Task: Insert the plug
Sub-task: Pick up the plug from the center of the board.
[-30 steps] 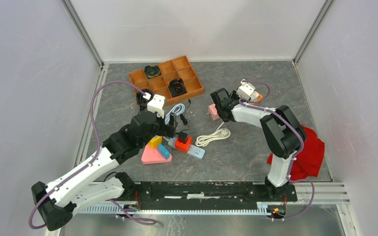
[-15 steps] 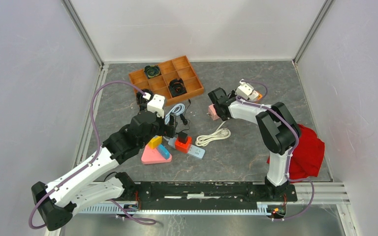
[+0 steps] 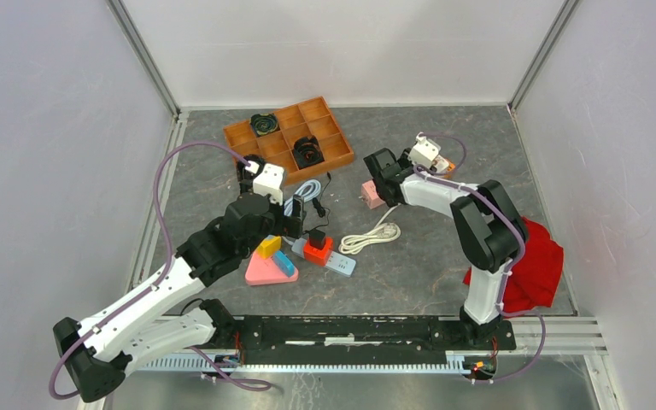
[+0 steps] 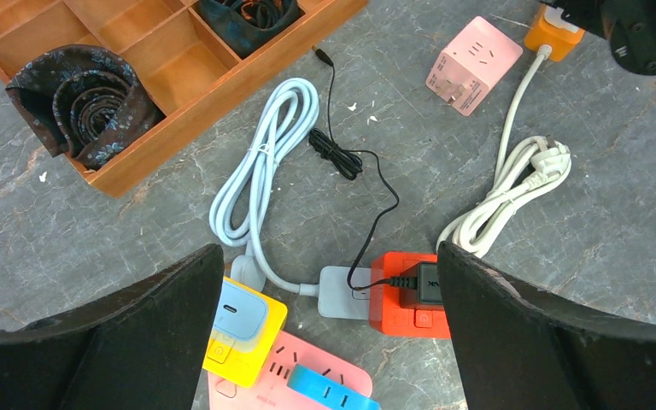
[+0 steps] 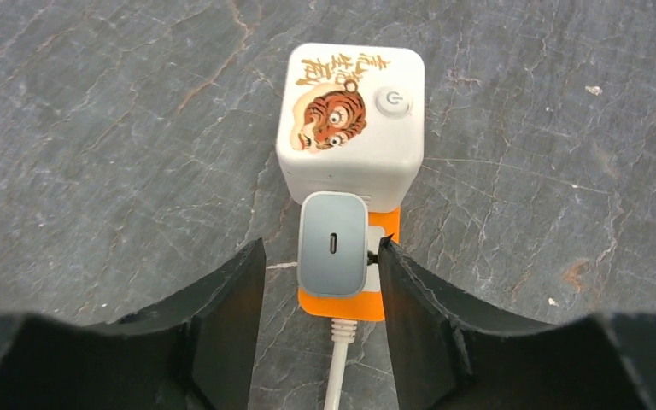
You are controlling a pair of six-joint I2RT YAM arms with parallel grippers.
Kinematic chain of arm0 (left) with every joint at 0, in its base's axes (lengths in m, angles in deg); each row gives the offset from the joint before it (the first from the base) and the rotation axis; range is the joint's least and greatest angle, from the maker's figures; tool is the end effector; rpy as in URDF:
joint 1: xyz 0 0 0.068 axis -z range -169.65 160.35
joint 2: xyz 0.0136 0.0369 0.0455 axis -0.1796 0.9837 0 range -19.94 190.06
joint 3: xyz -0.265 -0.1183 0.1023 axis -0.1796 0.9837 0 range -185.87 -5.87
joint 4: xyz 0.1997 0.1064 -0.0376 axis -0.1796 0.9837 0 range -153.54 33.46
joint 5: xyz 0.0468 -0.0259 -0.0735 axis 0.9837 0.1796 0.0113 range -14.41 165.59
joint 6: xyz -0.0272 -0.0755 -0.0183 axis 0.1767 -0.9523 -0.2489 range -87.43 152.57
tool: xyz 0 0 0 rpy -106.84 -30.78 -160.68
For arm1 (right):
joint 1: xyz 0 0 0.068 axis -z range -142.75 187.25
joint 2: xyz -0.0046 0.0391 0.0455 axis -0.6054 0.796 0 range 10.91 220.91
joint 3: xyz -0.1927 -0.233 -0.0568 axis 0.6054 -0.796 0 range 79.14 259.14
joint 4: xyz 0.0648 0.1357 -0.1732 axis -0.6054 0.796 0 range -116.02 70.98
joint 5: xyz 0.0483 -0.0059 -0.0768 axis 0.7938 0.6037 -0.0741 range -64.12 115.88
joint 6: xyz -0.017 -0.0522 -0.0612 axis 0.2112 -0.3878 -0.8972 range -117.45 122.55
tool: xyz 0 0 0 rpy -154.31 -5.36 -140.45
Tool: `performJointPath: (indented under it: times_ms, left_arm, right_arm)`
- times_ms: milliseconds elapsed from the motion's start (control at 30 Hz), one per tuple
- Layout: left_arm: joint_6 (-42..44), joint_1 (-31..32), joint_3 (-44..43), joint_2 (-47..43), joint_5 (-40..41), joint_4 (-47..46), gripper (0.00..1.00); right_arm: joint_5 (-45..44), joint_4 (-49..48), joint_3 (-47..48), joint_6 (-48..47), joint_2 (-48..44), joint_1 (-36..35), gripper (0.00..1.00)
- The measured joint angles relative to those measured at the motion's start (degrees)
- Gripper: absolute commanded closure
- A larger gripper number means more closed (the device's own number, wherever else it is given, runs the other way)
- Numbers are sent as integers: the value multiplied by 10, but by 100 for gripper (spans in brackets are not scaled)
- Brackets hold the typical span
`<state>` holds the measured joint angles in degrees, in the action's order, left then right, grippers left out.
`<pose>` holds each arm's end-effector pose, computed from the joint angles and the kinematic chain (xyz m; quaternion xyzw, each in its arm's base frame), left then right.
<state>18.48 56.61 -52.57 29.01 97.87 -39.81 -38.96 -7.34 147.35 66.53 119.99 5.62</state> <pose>0.1315 -0.0981 0.3300 0.1322 0.8278 -0.1198 0.5320 0.3484 0.1385 0.2145 0.3621 0.7431 -0.1832 0.5321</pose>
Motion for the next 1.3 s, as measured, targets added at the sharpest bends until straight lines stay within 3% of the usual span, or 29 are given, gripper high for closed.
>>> performJointPath:
  times_ms: [167, 233, 367, 467, 633, 800, 933, 1300]
  left_arm:
    - [0, 0, 0, 0, 0, 0, 0]
    - [0, 0, 1, 0, 0, 0, 0]
    - [0, 0, 1, 2, 1, 0, 0]
    - [0, 0, 1, 6, 1, 0, 0]
    - [0, 0, 1, 9, 4, 0, 0]
    - [0, 0, 1, 9, 14, 0, 0]
    - [0, 0, 1, 9, 16, 0, 0]
    - [0, 0, 2, 9, 16, 0, 0]
  right_arm:
    - [33, -44, -10, -71, -45, 0, 26]
    - [53, -86, -36, -109, -84, 0, 17]
    - [93, -142, -86, -188, -156, 0, 9]
    - [162, -200, -110, -297, -192, 0, 8]
    - [352, -259, -119, -488, -207, 2, 2]
    - [495, -252, -118, -606, -199, 1, 2]
    - [559, -233, -111, -656, -170, 3, 3]
    - [616, -196, -71, -705, -89, 23, 6]
